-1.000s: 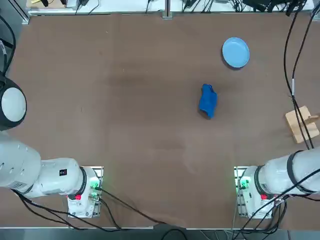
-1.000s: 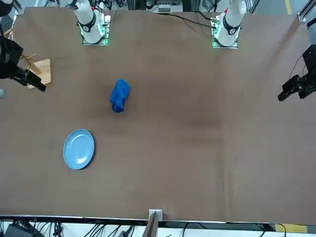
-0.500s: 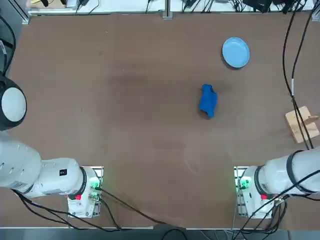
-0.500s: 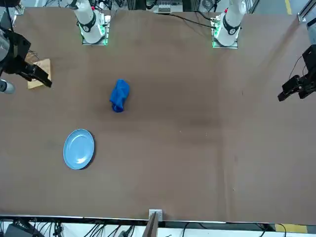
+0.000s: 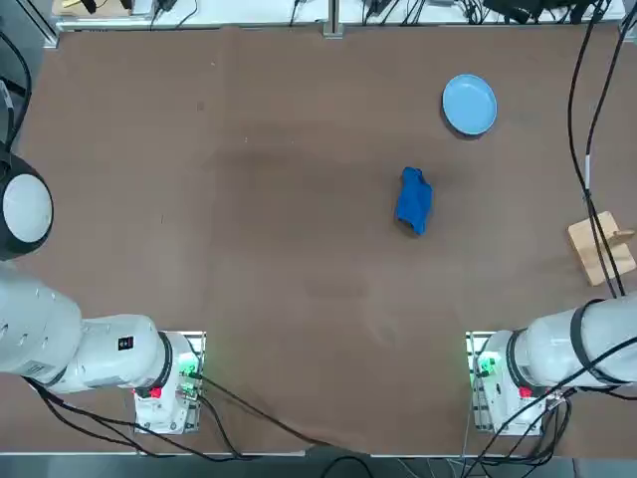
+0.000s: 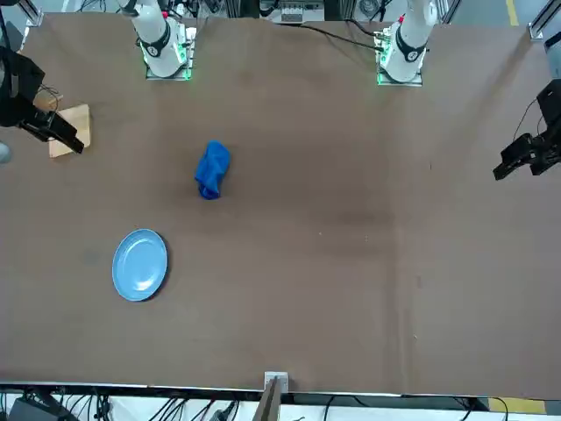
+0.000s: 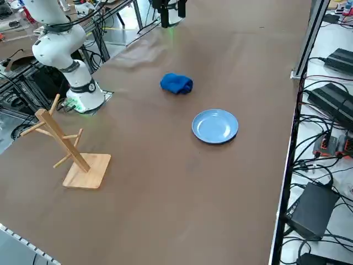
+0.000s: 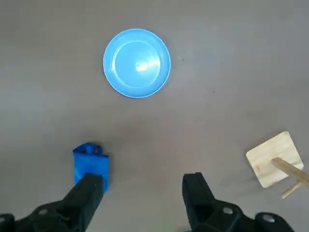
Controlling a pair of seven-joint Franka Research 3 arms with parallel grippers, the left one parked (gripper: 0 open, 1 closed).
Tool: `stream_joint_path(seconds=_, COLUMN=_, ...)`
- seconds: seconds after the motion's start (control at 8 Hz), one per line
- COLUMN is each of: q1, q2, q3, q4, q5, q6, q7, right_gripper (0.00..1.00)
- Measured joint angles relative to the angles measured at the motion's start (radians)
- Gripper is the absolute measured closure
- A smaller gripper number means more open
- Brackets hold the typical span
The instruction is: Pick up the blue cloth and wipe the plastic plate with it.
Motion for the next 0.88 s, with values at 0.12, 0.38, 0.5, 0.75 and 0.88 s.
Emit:
stream_joint_path(seconds=0.12, q1=0.0, q2=0.0, q3=-0.002, q4=0.0, q5=0.0, q6=-0.001, q7=0.003, right_gripper=0.0)
stream_joint_path(seconds=0.38, q1=0.0, q2=0.0, q3=-0.004, q4=0.0, q5=0.0, q6=-0.005, q7=0.003, right_gripper=0.0)
stream_joint_path(seconds=0.5, q1=0.0, q2=0.0, q3=-0.005, q4=0.0, q5=0.0, q6=-0.006, q7=0.004, right_gripper=0.0)
stream_joint_path(seconds=0.75, q1=0.0, q2=0.0, q3=-0.007, q4=0.0, q5=0.0, q6=-0.008, q7=0.004, right_gripper=0.0)
stream_joint_path(seconds=0.88, q1=0.0, q2=0.0, q3=-0.007, q4=0.0, q5=0.0, q6=-0.009, q7=0.004, right_gripper=0.0)
